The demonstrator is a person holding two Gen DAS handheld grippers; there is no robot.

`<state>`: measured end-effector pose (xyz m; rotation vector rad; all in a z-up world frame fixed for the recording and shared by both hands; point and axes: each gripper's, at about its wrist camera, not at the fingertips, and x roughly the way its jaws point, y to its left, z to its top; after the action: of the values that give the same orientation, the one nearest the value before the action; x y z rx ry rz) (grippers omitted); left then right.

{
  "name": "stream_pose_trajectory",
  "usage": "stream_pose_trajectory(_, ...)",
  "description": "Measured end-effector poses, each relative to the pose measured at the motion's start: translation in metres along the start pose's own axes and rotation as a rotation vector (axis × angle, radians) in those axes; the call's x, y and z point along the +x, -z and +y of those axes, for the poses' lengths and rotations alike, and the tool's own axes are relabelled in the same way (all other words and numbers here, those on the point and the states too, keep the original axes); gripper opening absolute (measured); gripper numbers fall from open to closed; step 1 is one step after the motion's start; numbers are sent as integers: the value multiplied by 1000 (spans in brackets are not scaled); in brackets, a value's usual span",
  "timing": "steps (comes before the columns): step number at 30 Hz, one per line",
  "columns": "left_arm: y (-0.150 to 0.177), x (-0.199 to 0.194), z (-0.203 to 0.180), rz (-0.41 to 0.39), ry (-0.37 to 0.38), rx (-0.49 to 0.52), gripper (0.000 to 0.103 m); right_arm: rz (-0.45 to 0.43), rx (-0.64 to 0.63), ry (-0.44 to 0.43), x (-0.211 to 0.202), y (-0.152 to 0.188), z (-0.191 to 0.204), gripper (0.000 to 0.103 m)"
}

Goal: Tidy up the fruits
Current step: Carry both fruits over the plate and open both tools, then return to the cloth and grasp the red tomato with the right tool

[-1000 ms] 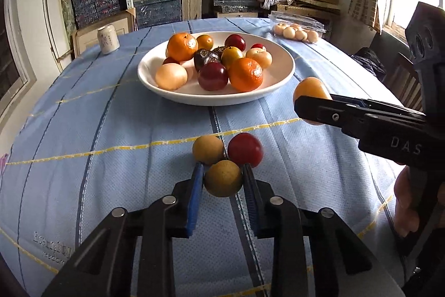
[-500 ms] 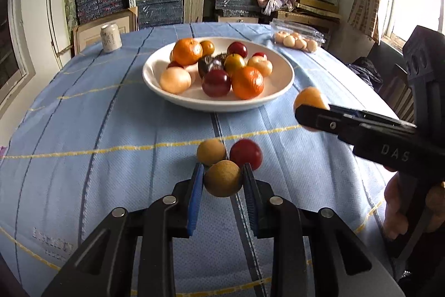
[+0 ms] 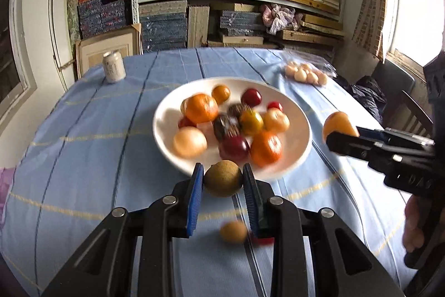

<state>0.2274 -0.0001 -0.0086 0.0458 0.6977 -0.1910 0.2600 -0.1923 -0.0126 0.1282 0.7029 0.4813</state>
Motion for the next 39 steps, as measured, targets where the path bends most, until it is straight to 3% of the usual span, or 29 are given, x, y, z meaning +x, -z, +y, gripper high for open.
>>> stream_pose_trajectory(9,-38,54,14,31,-21,-36,29,22,-14,56,60,-67,-7,44)
stream_pose_trajectory(17,-46,95,25,79,-63,-44,29,76,-12,89,114,-82,-19,44)
stream_pose_trajectory(19,-46,97,26,79,-69,-44,37,84,-21,96,121,-81,-21,45)
stream_pose_trajectory(21,-45,93,26,65,-73,-49,60,69,-31,96,121,-81,-21,47)
stream_pose_trajectory(23,-45,86,26,40,-86,-50,71,55,-39,103,117,-80,-21,52)
stream_pose_trajectory(30,-36,46,36,-1,-67,-109,76,38,-34,54,80,-61,-14,54)
stream_pose_trajectory(39,11,-3,47,18,-61,-117,81,128,-212,-2,36,38,52,54)
